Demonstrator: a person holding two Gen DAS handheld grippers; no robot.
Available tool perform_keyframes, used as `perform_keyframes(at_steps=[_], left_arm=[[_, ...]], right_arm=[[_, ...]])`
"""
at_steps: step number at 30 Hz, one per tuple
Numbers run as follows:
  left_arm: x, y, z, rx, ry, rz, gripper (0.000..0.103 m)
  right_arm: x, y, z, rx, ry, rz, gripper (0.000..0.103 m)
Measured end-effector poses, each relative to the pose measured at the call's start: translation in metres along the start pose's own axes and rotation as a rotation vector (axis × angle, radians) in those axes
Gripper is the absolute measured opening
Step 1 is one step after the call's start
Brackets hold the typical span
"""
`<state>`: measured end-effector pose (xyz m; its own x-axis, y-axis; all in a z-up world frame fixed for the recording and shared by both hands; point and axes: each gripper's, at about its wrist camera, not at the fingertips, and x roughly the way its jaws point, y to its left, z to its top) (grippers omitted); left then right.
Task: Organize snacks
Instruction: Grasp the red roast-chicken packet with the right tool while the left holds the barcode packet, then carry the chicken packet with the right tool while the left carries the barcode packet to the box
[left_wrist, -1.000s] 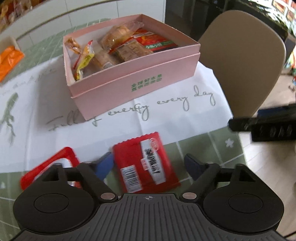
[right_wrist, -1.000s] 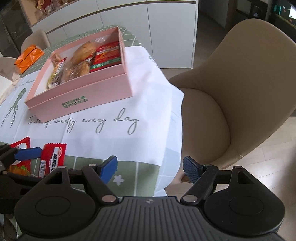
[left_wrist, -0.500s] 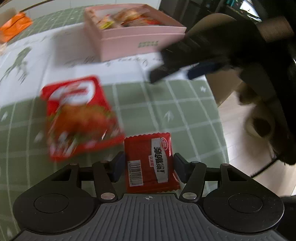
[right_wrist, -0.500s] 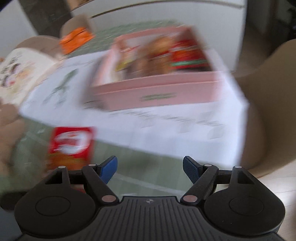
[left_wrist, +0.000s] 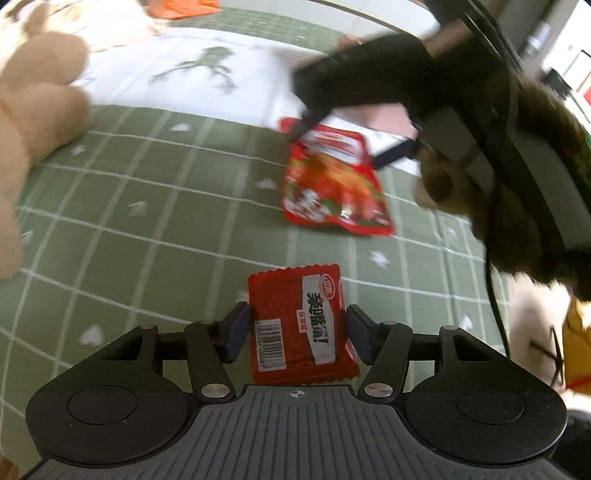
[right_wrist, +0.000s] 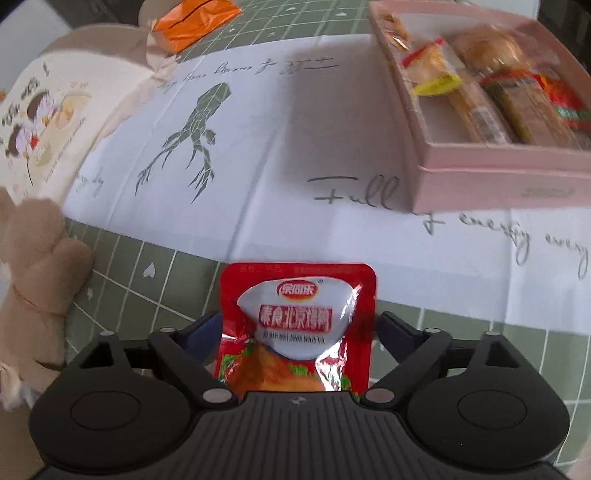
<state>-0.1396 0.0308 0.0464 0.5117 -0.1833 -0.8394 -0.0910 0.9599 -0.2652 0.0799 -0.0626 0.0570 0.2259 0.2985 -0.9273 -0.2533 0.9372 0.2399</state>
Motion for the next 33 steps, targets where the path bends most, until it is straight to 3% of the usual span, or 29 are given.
perform_keyframes(at_steps=[6,8,11,15,19,23,27,30,33], left_arm=[[0.000,0.019,0.015,-0.094,-0.031,-0.008,0.062],[0.003,0.020,0.022,-0.104,-0.037,-0.014,0.063],[0.013,0.015,0.036,-0.100,-0.038,-0.027,0.063],[0.031,0.001,0.051,-0.067,-0.028,-0.057,0.063],[0.046,-0.015,0.063,-0.004,-0.013,-0.063,0.063],[0.053,-0.025,0.069,0.029,-0.004,-0.061,0.064],[0.055,-0.029,0.070,0.040,-0.003,-0.053,0.064],[0.055,-0.029,0.070,0.045,-0.003,-0.050,0.064],[0.055,-0.029,0.071,0.046,-0.004,-0.048,0.064]], right_arm=[[-0.010,0.004,-0.023,-0.170,-0.037,-0.030,0.085],[-0.022,-0.005,-0.032,-0.212,-0.064,-0.019,0.072],[-0.038,-0.021,-0.041,-0.263,-0.100,-0.092,0.066],[-0.050,-0.054,-0.049,-0.233,-0.112,-0.113,0.067],[-0.052,-0.080,-0.058,-0.209,-0.104,-0.110,0.083],[-0.044,-0.095,-0.065,-0.164,-0.113,-0.112,0.090],[-0.035,-0.087,-0.073,-0.200,-0.151,-0.151,0.099],[-0.034,-0.082,-0.075,-0.235,-0.148,-0.171,0.099],[-0.044,-0.088,-0.069,-0.207,-0.132,-0.140,0.079]])
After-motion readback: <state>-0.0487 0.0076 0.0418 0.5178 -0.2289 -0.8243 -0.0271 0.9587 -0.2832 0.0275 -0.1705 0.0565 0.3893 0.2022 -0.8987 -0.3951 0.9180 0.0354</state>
